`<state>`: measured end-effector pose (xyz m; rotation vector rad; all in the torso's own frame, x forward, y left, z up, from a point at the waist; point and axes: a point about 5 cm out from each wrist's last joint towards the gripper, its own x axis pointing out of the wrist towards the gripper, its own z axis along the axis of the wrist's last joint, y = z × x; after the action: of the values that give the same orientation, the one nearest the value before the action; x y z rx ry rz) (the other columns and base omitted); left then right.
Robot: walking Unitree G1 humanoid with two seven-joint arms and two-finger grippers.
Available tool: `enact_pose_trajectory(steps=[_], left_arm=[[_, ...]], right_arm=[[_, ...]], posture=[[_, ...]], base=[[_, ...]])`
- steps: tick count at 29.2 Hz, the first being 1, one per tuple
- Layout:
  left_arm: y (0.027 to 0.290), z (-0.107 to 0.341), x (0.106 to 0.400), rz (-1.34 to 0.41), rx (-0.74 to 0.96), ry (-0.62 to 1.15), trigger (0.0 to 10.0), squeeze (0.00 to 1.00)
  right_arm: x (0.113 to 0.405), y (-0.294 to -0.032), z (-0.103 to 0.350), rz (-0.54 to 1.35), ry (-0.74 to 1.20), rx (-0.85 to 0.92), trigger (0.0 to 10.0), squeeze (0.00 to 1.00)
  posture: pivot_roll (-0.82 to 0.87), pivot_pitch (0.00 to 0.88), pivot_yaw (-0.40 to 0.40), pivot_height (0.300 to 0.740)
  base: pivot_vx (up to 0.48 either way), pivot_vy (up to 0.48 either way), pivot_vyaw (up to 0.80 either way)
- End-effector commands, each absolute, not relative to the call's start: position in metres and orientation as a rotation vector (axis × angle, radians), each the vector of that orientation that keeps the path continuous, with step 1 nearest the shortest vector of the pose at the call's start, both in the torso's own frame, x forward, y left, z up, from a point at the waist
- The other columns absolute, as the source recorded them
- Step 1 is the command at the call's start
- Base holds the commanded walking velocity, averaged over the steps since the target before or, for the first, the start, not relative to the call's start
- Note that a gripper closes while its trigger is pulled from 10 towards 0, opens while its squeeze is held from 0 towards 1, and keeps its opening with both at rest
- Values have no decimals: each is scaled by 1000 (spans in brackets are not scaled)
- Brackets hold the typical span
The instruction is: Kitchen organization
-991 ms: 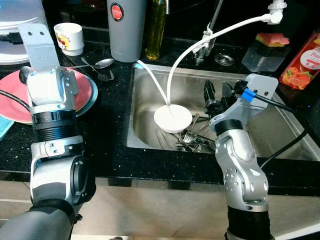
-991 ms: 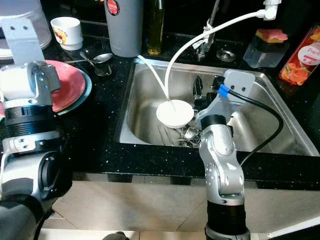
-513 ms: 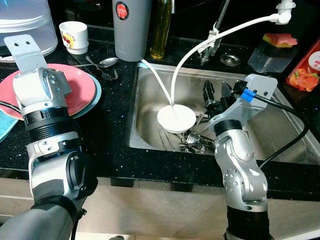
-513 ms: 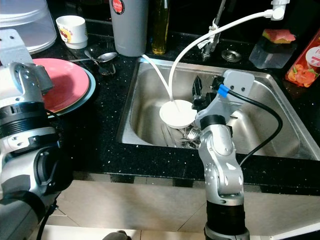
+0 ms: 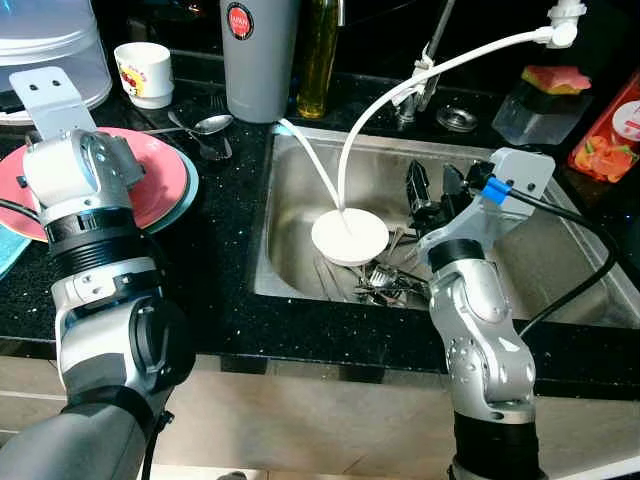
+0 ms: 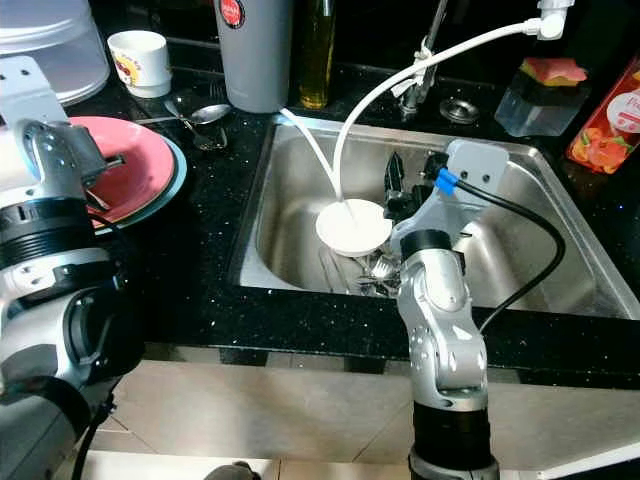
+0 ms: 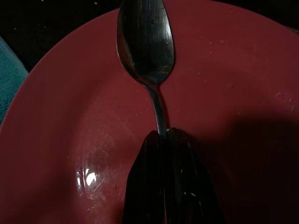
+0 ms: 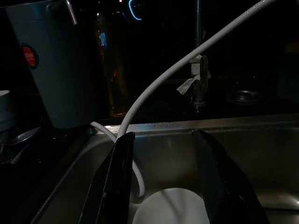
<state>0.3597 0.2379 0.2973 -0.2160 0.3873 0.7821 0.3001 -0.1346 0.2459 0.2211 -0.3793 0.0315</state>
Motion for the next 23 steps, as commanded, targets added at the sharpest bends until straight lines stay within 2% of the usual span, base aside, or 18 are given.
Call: enact_pose_trajectory(steps=[1, 4, 5, 6, 7, 8, 9, 10, 11, 13, 14, 15, 16, 19, 20, 22, 23], left_arm=[[240, 291, 361, 778, -207, 416, 0, 0], [240, 298, 362, 782, -180, 367, 0, 0], [240, 307, 363, 779, -144, 293, 0, 0], [238, 317, 363, 774, -113, 227, 941, 0], [234, 331, 364, 751, -76, 131, 10000, 0], [229, 343, 364, 722, -48, 56, 10000, 0], [229, 343, 364, 722, -48, 56, 10000, 0], [215, 358, 365, 622, -30, -27, 10000, 0], [215, 358, 365, 622, -30, -27, 10000, 0], [197, 367, 367, 458, -7, -78, 10000, 0], [180, 369, 368, 305, -3, -89, 10000, 0], [180, 369, 368, 305, -3, -89, 10000, 0], [168, 369, 367, 201, 0, -94, 10000, 0], [118, 353, 363, -186, 139, -24, 10000, 0], [118, 353, 363, -186, 139, -24, 10000, 0], [89, 340, 353, -432, 166, 2, 10000, 0], [89, 340, 353, -432, 166, 2, 10000, 0]], right_arm=[[300, -136, 245, 27, -376, 213, 10000, 0], [300, -136, 245, 27, -376, 214, 10000, 0], [300, -136, 245, 27, -375, 214, 10000, 0], [301, -136, 245, 27, -375, 214, 10000, 0], [301, -136, 245, 27, -374, 214, 10000, 0], [301, -136, 245, 27, -374, 214, 10000, 0], [301, -136, 245, 27, -374, 214, 10000, 0], [300, -136, 245, 26, -372, 215, 10000, 0], [300, -136, 245, 26, -372, 215, 10000, 0], [300, -136, 244, 27, -372, 215, 10000, 0], [300, -136, 244, 26, -371, 215, 10000, 0], [300, -136, 244, 26, -371, 215, 10000, 0], [300, -136, 244, 26, -371, 215, 10000, 0], [301, -136, 244, 28, -370, 217, 10000, 0], [301, -136, 244, 28, -370, 217, 10000, 0], [302, -135, 244, 33, -371, 218, 10000, 0], [302, -135, 244, 33, -371, 218, 10000, 0]], posture=[[298, 65, -92, 740], [298, 65, -92, 740], [298, 65, -92, 740], [296, 68, -92, 740], [296, 68, -92, 740], [296, 68, -92, 740], [296, 68, -92, 740], [298, 71, -92, 740], [298, 71, -92, 740], [297, 72, -91, 740], [298, 73, -92, 740], [298, 73, -92, 740], [298, 73, -92, 740], [307, 75, -98, 740], [307, 75, -98, 740], [310, 74, -100, 740], [310, 74, -100, 740]], base=[[0, 0, 0], [0, 0, 0], [0, 0, 0], [0, 0, 0], [0, 0, 0], [0, 0, 0], [0, 0, 0], [0, 0, 0], [0, 0, 0], [0, 0, 0], [0, 0, 0], [0, 0, 0], [0, 0, 0], [0, 0, 0], [0, 0, 0], [0, 0, 0], [0, 0, 0]])
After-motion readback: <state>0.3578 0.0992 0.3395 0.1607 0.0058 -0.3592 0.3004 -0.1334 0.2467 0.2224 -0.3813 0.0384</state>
